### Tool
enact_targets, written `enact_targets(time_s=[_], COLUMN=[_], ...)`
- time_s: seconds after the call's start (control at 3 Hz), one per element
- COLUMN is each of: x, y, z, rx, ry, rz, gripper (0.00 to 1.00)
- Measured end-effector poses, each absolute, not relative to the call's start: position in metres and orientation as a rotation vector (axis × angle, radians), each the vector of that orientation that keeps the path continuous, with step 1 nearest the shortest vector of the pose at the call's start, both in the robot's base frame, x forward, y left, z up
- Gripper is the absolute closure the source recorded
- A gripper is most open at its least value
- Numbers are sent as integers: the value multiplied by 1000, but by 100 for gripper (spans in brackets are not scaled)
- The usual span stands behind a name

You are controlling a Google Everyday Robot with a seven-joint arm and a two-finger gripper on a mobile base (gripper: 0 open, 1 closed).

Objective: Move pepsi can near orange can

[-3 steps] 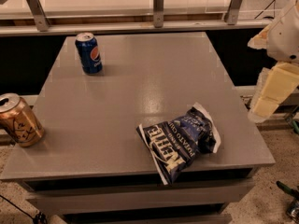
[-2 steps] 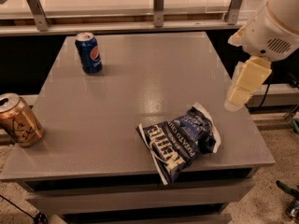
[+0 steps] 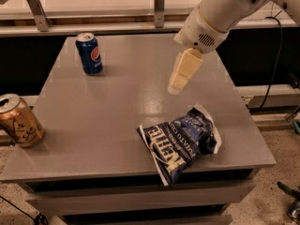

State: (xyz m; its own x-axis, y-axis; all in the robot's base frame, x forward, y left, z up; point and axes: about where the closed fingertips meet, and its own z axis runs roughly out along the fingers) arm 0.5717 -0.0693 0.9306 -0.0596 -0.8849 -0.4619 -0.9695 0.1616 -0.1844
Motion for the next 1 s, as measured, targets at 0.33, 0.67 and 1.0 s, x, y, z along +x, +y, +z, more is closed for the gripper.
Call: enact_targets(time_s=[0.33,0.67,1.0], x=[572,586,640], y=[-69,-54,14], z=[931,930,940], rx=[-1754,-1747,-1715], ry=[1976,1909,1651], rz=[239,282,438], gripper=[0,0,0])
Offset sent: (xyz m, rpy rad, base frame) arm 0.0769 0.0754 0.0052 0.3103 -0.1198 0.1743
